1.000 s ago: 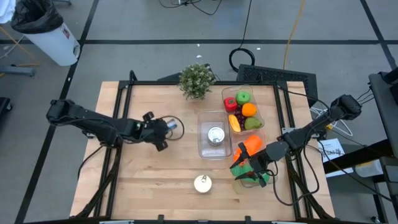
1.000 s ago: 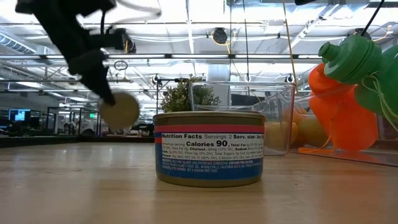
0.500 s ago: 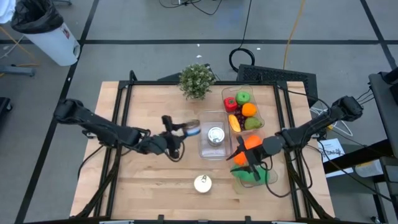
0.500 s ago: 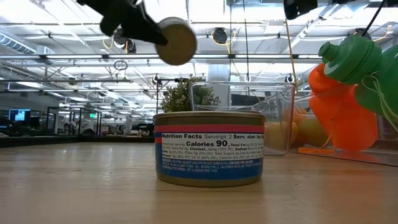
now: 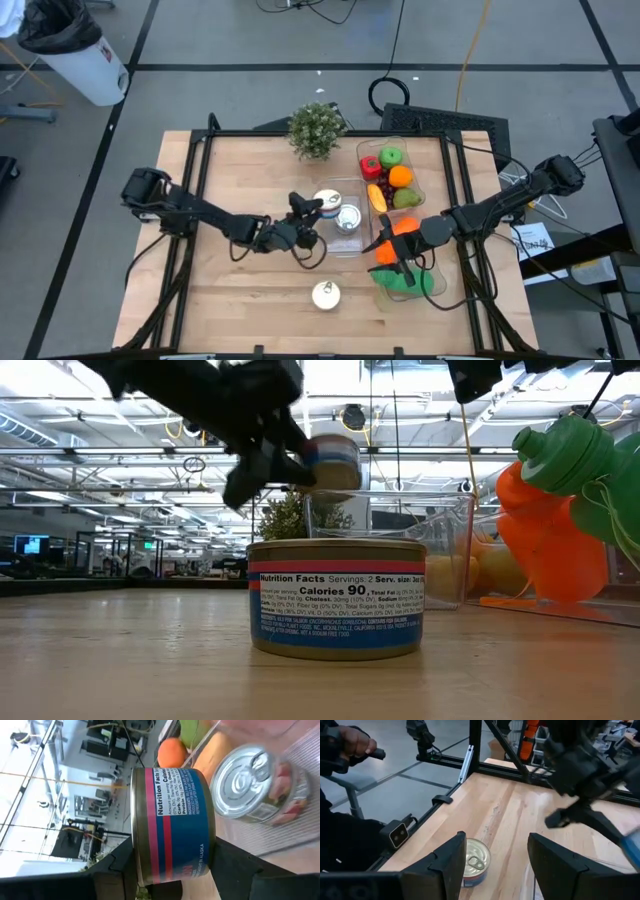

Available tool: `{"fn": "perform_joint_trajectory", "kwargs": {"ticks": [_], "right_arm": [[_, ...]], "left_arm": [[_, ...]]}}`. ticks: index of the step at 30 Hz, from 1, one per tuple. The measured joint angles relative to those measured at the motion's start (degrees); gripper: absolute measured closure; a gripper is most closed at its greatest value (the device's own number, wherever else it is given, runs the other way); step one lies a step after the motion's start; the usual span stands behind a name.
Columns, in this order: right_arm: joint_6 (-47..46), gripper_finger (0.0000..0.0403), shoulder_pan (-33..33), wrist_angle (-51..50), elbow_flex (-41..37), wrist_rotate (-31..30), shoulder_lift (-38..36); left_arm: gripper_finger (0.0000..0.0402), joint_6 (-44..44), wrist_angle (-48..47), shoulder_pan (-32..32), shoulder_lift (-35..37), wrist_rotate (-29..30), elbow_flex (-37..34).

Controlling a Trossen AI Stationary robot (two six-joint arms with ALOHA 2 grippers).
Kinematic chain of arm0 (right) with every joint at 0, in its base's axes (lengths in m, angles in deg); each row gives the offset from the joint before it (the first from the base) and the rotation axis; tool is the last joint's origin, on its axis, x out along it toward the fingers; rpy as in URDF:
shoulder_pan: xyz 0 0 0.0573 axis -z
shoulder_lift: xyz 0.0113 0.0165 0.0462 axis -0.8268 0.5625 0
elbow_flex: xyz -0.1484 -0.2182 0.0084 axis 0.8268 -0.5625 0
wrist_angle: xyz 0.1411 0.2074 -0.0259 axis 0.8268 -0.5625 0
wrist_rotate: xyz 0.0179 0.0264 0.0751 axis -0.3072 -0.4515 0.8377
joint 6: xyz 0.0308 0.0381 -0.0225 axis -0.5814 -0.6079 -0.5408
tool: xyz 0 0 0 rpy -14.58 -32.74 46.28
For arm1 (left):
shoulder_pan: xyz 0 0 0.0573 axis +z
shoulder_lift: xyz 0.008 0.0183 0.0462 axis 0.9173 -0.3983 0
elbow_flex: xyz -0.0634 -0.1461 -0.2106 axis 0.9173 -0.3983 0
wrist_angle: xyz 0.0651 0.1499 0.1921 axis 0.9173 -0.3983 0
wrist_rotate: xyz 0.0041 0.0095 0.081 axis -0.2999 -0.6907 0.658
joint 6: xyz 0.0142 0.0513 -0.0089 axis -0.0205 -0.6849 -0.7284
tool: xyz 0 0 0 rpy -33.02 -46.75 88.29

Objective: Pick & Place Food Item
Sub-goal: Put the left blue tuna can into the middle transparent bin

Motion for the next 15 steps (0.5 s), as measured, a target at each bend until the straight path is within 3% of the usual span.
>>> {"fn": "perform_joint_trajectory", "kwargs": {"ticks": [13,15], "right_arm": [[0.67,0.0204,0.02,-0.37,0.0,-0.12,0.0],[-0.14,0.0204,0.56,-0.35,0.0,-2.75,0.0]], "left_arm": [[0.0212,-2.1,-1.07,0.23,-5.91,-5.03,6.55],[0.0216,-3.04,-1.08,-0.16,-6.09,-3.85,6.98]]}}
